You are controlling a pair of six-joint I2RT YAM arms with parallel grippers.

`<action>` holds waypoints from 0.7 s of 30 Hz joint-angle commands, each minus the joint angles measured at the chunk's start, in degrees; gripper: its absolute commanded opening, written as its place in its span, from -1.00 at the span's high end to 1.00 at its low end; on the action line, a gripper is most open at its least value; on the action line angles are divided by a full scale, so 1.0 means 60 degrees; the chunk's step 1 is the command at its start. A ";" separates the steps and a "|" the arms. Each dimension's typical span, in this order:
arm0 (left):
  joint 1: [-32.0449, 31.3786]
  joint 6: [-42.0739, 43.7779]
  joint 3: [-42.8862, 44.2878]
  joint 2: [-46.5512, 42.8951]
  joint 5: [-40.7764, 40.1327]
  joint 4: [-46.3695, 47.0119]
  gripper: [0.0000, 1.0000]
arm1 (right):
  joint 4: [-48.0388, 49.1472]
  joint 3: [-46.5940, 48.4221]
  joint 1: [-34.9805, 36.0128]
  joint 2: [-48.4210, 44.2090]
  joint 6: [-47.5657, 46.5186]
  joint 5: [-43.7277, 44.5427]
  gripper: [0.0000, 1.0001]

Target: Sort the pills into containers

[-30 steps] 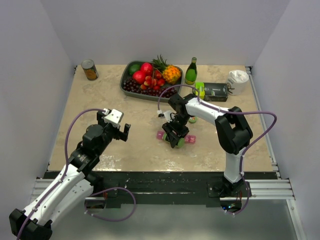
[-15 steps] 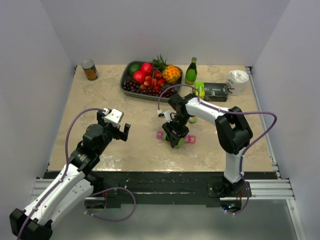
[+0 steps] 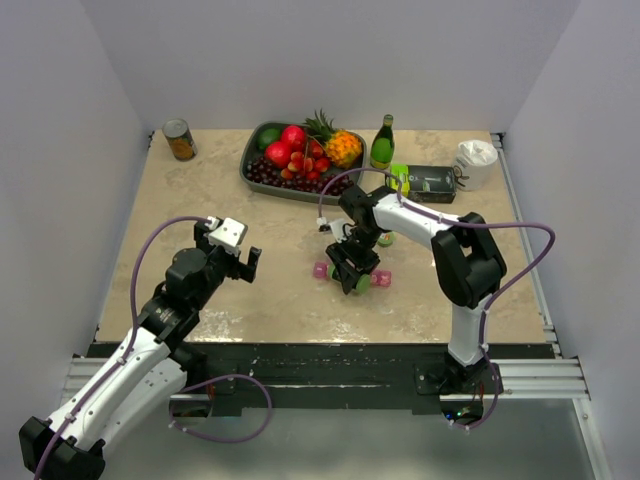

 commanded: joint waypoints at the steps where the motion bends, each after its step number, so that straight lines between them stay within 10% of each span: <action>1: 0.0112 0.0181 0.0037 -0.0019 0.0090 0.0443 -0.99 | -0.0035 0.0410 -0.0045 -0.0193 0.0299 0.0045 1.00; 21: 0.0170 0.0152 0.0052 -0.0019 0.0119 0.0443 -0.99 | 0.0097 0.0410 -0.0059 -0.0252 0.0708 0.0074 1.00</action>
